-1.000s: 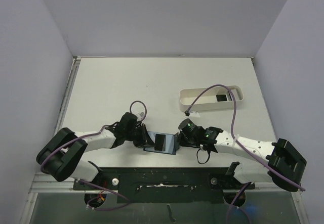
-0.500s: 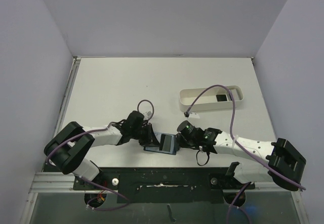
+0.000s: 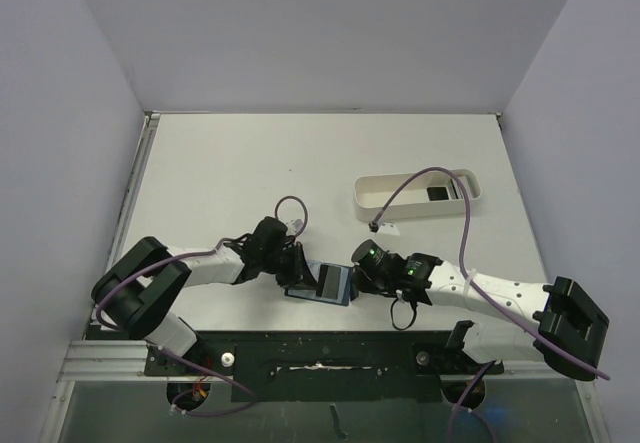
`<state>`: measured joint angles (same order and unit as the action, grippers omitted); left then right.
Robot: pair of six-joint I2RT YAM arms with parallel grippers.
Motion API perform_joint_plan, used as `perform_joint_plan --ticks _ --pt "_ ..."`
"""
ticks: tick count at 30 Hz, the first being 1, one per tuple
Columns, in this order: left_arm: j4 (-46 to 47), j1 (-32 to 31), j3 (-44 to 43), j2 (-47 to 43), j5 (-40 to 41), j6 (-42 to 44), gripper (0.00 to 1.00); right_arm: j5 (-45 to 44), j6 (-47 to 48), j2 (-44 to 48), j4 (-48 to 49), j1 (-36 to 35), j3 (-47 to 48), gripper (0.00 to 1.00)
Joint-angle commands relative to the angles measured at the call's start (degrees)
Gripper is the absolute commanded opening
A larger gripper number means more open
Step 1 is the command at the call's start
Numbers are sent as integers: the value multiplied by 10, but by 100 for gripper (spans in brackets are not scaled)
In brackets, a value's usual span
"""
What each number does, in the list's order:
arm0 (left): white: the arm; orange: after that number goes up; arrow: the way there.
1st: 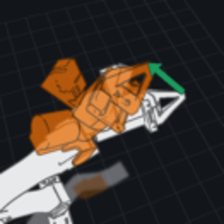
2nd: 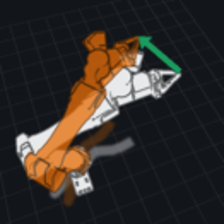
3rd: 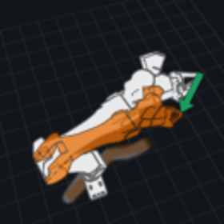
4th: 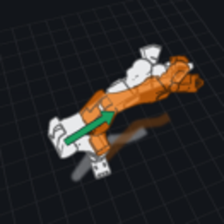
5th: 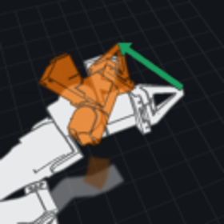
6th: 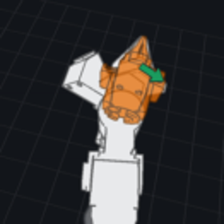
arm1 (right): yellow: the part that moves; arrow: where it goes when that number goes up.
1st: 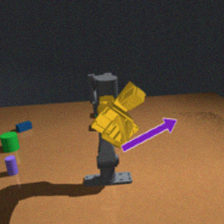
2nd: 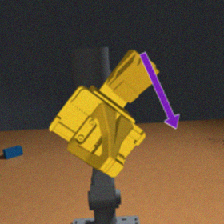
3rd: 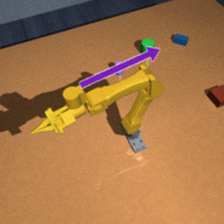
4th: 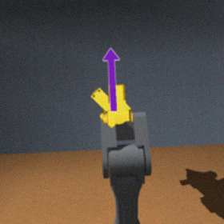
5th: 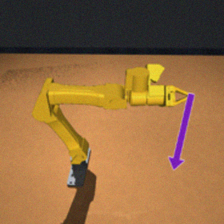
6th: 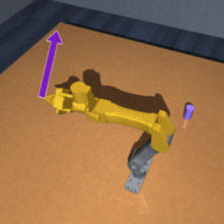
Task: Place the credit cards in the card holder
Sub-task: Insert the credit card into the card holder.
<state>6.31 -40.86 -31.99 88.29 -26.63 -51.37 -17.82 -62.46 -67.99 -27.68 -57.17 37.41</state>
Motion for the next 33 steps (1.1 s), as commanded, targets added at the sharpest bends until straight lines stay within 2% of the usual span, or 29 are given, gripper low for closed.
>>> perform_joint_plan --ticks 1,11,15,18,22,28,33 --pt "21 -9 -26 19 -24 13 0 -16 -13 -8 38 -8 -3 0" --pt "8 -18 -49 33 -12 20 0 -20 -17 -14 49 -9 -13 0" --pt "-19 -18 -53 7 27 16 26 -32 -19 5 28 -9 -12 0" --pt "-23 -18 -55 -19 45 9 36 -43 -22 24 15 -9 -14 0" --pt "-19 -18 -55 -32 57 4 41 -42 -24 33 19 -9 -21 0" --pt "-2 -18 -50 -11 59 -5 44 -33 -15 21 63 -10 -33 0" --pt "47 -19 -36 6 49 -15 45 -26 -11 6 78 -10 -33 0"
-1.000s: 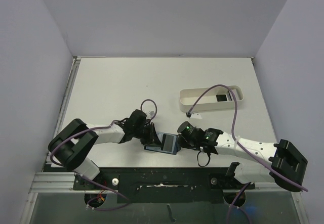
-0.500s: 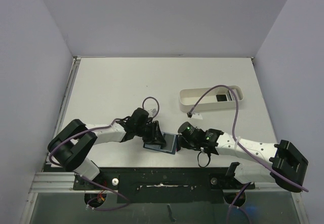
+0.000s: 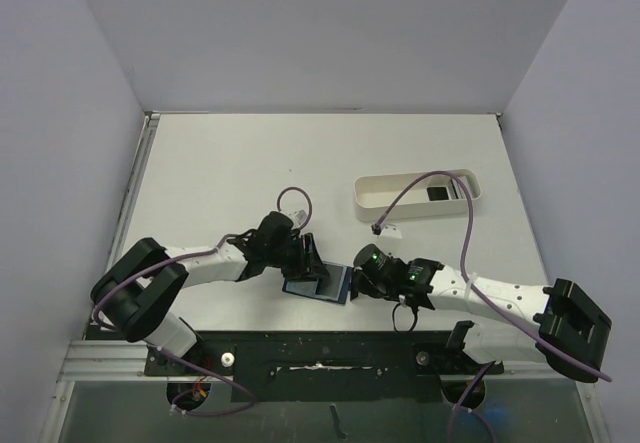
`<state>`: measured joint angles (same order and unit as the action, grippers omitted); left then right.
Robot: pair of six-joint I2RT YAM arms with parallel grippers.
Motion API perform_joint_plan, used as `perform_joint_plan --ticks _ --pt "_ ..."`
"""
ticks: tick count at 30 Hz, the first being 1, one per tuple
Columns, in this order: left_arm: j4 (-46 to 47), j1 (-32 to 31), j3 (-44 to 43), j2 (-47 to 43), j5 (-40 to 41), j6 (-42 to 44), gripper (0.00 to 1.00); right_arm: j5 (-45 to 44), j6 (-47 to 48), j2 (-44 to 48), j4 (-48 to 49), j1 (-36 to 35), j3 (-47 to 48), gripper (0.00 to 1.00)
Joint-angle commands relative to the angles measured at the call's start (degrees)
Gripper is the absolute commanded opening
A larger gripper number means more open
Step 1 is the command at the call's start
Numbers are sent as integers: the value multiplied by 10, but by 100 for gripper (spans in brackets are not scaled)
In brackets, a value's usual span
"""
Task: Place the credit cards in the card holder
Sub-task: Insert the credit card into the card holder.
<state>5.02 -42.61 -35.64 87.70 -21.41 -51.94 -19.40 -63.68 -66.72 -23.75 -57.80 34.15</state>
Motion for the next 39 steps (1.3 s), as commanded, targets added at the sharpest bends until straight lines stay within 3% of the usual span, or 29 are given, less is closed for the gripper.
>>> perform_joint_plan --ticks 1,8,13,23,31,39 --pt "70 -1 3 15 -7 -11 46 -9 1 -8 40 -4 0 0" --pt "121 -9 0 39 -31 -29 41 -11 3 -10 42 -4 -2 0" --pt "98 -16 -15 21 -24 -22 39 -15 3 -10 37 -4 0 0" --pt "-36 12 -18 -64 45 5 53 -38 -4 55 -25 -6 23 0" --pt "-60 60 8 -105 48 21 57 -25 6 70 60 -22 25 0" --pt "-17 80 40 -100 13 20 57 -28 12 12 105 -24 32 0"
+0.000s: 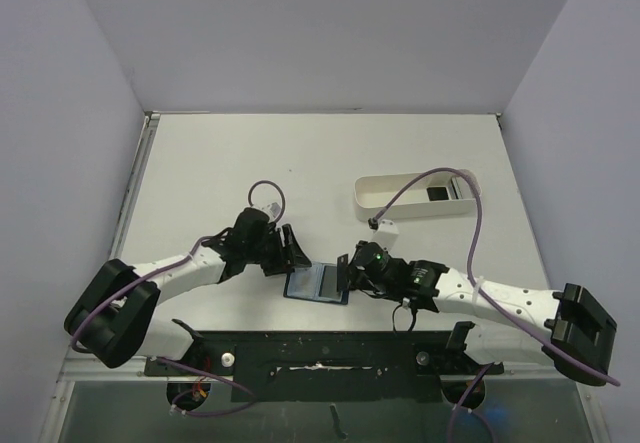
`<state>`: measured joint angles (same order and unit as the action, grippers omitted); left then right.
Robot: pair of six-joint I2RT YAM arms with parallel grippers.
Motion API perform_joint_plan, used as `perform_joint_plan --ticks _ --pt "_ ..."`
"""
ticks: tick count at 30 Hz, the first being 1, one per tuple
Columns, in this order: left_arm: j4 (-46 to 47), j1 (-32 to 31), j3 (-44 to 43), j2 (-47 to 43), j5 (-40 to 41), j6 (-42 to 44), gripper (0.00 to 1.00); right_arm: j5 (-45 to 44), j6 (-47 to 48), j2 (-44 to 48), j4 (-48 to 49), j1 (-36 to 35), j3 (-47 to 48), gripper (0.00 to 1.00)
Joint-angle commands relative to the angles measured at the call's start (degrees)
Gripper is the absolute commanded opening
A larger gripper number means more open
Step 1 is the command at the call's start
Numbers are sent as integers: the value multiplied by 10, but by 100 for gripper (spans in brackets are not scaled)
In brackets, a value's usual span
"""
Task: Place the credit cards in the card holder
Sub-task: Insert the credit card into the card holder, then turn over the card slot in the card holder.
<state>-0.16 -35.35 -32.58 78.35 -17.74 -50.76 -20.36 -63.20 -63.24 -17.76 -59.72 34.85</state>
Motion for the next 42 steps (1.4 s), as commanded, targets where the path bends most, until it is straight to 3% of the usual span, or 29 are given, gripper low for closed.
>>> perform_joint_plan --ticks 1,15,42 --pt "36 8 11 -5 -25 8 58 -17 6 -29 45 -5 25 0" --pt "42 11 21 16 -19 19 58 -18 -13 -71 23 -5 3 0" --pt "195 4 63 -1 -121 -72 56 -16 -11 -68 36 -4 -10 0"
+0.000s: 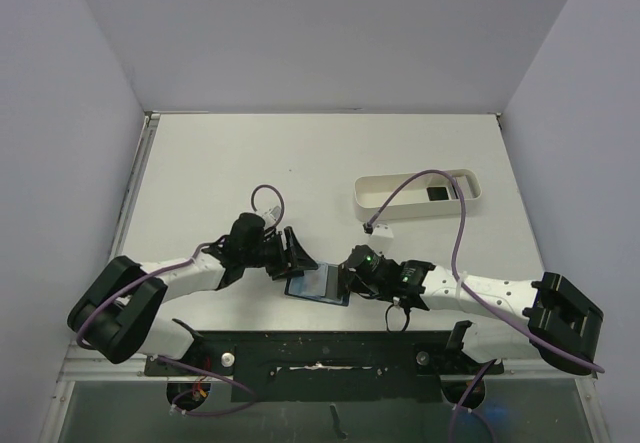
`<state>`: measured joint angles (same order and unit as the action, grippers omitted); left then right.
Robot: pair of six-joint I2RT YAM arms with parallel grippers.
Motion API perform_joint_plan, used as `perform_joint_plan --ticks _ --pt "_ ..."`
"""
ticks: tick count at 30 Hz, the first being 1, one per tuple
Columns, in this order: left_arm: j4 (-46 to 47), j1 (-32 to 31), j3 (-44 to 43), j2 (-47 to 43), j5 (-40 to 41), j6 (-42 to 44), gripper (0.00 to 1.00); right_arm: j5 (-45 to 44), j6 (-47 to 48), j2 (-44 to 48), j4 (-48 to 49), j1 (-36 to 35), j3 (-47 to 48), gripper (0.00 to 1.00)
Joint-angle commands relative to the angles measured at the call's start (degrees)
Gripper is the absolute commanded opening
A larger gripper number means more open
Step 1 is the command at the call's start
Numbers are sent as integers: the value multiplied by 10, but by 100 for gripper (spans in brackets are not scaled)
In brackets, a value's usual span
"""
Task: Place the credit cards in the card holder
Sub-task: Turn over the card slot in the card holder.
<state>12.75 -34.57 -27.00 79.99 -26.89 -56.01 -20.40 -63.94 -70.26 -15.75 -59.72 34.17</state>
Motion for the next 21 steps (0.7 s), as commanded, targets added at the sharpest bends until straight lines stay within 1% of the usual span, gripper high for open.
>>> perform_joint_plan --ticks 1,9,13,21 --pt "71 -5 10 -17 -31 -22 56 -16 -3 2 15 -5 -3 0" --pt "139 -11 21 0 -56 -59 56 -12 -3 0 24 -5 -5 0" --pt "145 -21 18 -10 -44 -66 56 -9 3 -6 29 -5 -2 0" --pt "184 -25 22 -13 -41 -91 56 -3 10 -11 43 -7 -1 0"
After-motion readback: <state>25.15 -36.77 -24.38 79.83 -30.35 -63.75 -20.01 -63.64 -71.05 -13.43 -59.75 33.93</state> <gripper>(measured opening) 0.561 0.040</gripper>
